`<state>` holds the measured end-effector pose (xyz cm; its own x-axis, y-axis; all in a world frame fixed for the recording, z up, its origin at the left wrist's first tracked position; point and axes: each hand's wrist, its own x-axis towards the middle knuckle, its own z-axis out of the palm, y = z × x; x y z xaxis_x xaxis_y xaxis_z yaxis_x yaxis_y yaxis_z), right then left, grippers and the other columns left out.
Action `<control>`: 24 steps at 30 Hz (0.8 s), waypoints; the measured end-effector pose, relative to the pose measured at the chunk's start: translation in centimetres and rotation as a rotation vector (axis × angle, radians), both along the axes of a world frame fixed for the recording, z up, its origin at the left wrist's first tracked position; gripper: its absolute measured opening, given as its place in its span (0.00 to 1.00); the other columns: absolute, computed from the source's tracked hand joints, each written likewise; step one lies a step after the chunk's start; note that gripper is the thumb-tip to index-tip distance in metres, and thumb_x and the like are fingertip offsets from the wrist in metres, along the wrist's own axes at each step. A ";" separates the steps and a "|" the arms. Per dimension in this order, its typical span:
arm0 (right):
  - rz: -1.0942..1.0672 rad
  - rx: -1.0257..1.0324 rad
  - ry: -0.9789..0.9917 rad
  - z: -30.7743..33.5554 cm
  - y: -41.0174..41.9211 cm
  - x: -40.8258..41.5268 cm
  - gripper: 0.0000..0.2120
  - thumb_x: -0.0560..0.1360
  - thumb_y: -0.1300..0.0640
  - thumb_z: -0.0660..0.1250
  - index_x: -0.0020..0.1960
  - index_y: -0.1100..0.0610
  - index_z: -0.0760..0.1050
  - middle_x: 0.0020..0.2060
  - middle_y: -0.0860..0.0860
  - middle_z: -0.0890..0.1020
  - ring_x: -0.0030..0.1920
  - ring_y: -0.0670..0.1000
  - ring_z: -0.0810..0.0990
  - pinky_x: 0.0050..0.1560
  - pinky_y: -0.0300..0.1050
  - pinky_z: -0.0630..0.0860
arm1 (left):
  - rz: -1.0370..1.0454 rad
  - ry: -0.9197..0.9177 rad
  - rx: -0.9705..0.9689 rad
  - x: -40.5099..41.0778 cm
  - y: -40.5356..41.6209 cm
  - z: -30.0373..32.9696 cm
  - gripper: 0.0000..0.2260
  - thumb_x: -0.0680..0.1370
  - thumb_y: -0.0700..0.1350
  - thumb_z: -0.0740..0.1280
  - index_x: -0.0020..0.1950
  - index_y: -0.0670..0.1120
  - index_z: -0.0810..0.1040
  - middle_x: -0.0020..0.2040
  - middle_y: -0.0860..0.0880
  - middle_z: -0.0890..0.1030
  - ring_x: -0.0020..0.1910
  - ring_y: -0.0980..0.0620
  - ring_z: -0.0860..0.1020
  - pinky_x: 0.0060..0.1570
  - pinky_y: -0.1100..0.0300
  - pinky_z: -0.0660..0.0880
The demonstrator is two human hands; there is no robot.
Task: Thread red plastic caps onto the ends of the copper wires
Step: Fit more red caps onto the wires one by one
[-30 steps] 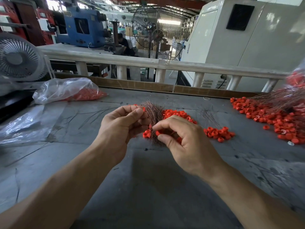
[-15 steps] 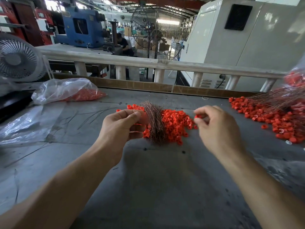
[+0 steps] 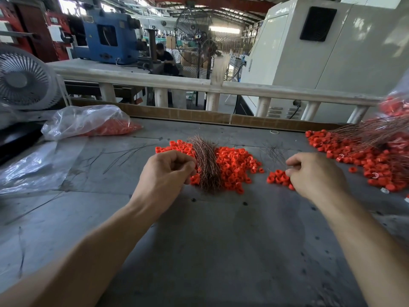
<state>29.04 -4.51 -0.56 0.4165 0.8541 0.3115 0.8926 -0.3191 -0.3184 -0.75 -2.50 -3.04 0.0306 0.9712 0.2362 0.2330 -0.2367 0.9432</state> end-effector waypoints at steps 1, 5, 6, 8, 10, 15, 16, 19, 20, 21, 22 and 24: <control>0.017 0.048 -0.024 0.0 -0.1 -0.2 0.09 0.76 0.56 0.72 0.55 0.49 0.83 0.51 0.52 0.86 0.55 0.58 0.82 0.58 0.52 0.78 | 0.014 0.037 0.017 0.0 0.0 -0.1 0.07 0.78 0.42 0.71 0.45 0.53 0.85 0.37 0.52 0.85 0.35 0.55 0.81 0.37 0.58 0.75; 0.198 0.186 0.065 -0.2 -0.2 -2.5 0.07 0.76 0.58 0.71 0.53 0.50 0.84 0.50 0.50 0.83 0.53 0.57 0.82 0.56 0.52 0.78 | 0.101 0.246 0.097 0.0 0.0 0.0 0.05 0.76 0.46 0.73 0.44 0.58 0.84 0.37 0.62 0.83 0.35 0.61 0.80 0.39 0.62 0.73; 0.260 0.184 0.108 -0.4 -0.2 -3.3 0.07 0.77 0.57 0.71 0.53 0.50 0.84 0.49 0.48 0.83 0.52 0.55 0.82 0.56 0.52 0.78 | 0.112 0.282 0.104 0.0 0.0 0.1 0.05 0.76 0.46 0.73 0.44 0.58 0.84 0.37 0.62 0.83 0.36 0.61 0.80 0.39 0.63 0.73; 0.386 0.189 0.151 -0.8 -0.4 -5.0 0.06 0.77 0.57 0.72 0.53 0.50 0.84 0.49 0.46 0.84 0.50 0.50 0.81 0.57 0.48 0.78 | 0.119 0.332 0.117 -0.2 0.0 0.2 0.05 0.76 0.47 0.73 0.45 0.58 0.84 0.38 0.61 0.83 0.37 0.62 0.80 0.39 0.63 0.74; 0.491 0.202 0.156 -1.0 -0.7 -6.5 0.07 0.76 0.56 0.74 0.54 0.49 0.84 0.47 0.46 0.83 0.47 0.48 0.80 0.55 0.47 0.77 | 0.123 0.394 0.141 -0.3 0.1 0.1 0.04 0.76 0.47 0.74 0.46 0.57 0.83 0.40 0.62 0.83 0.38 0.63 0.79 0.38 0.69 0.70; 0.626 0.224 0.113 -1.1 -0.9 -8.9 0.11 0.74 0.53 0.75 0.56 0.50 0.83 0.46 0.44 0.81 0.48 0.47 0.78 0.55 0.47 0.76 | 0.098 0.480 0.189 0.2 0.0 0.1 0.05 0.74 0.53 0.76 0.47 0.58 0.83 0.40 0.62 0.81 0.38 0.65 0.76 0.36 0.68 0.67; 0.634 0.219 0.095 -1.1 -0.9 -9.2 0.12 0.75 0.53 0.75 0.57 0.50 0.83 0.48 0.44 0.82 0.51 0.48 0.78 0.57 0.47 0.75 | 0.085 0.489 0.204 0.5 -0.1 0.1 0.06 0.73 0.56 0.76 0.46 0.58 0.82 0.39 0.61 0.80 0.38 0.66 0.76 0.36 0.67 0.66; 0.651 0.211 0.042 -1.2 -0.8 -9.7 0.13 0.75 0.53 0.75 0.59 0.51 0.82 0.53 0.46 0.83 0.58 0.49 0.78 0.61 0.45 0.73 | 0.041 0.559 0.269 1.1 -0.2 0.2 0.11 0.70 0.59 0.77 0.47 0.59 0.81 0.41 0.62 0.77 0.39 0.66 0.73 0.36 0.70 0.63; 0.656 0.212 0.030 -1.2 -0.8 -9.8 0.13 0.75 0.53 0.75 0.59 0.51 0.82 0.53 0.46 0.83 0.58 0.49 0.78 0.61 0.44 0.73 | 0.031 0.593 0.292 1.3 -0.2 0.3 0.11 0.70 0.58 0.77 0.48 0.58 0.81 0.41 0.61 0.77 0.40 0.65 0.73 0.37 0.70 0.63; 0.659 0.213 0.021 -1.3 -0.8 -9.9 0.13 0.75 0.54 0.74 0.60 0.52 0.82 0.53 0.46 0.83 0.59 0.49 0.78 0.61 0.44 0.73 | 0.029 0.625 0.314 1.5 -0.2 0.3 0.10 0.70 0.58 0.77 0.47 0.57 0.81 0.42 0.61 0.76 0.41 0.64 0.73 0.39 0.69 0.64; 0.660 0.213 0.014 -1.3 -0.8 -9.9 0.13 0.76 0.54 0.74 0.60 0.51 0.82 0.53 0.45 0.83 0.58 0.49 0.77 0.60 0.43 0.73 | 0.036 0.648 0.335 1.6 -0.3 0.4 0.09 0.71 0.57 0.77 0.47 0.57 0.81 0.42 0.60 0.76 0.41 0.62 0.73 0.40 0.67 0.66; 0.663 0.221 0.006 -1.4 -0.8 -10.0 0.13 0.76 0.54 0.74 0.60 0.51 0.82 0.53 0.45 0.82 0.58 0.48 0.77 0.59 0.42 0.73 | 0.064 0.665 0.365 1.6 -0.4 0.5 0.07 0.73 0.54 0.76 0.46 0.56 0.81 0.43 0.58 0.77 0.42 0.59 0.74 0.41 0.61 0.69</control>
<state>19.08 -5.35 -1.95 -0.1685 0.8454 0.5068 0.8745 0.3654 -0.3188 0.87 -2.92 -2.51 0.2252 0.8396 0.4942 0.7487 -0.4738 0.4636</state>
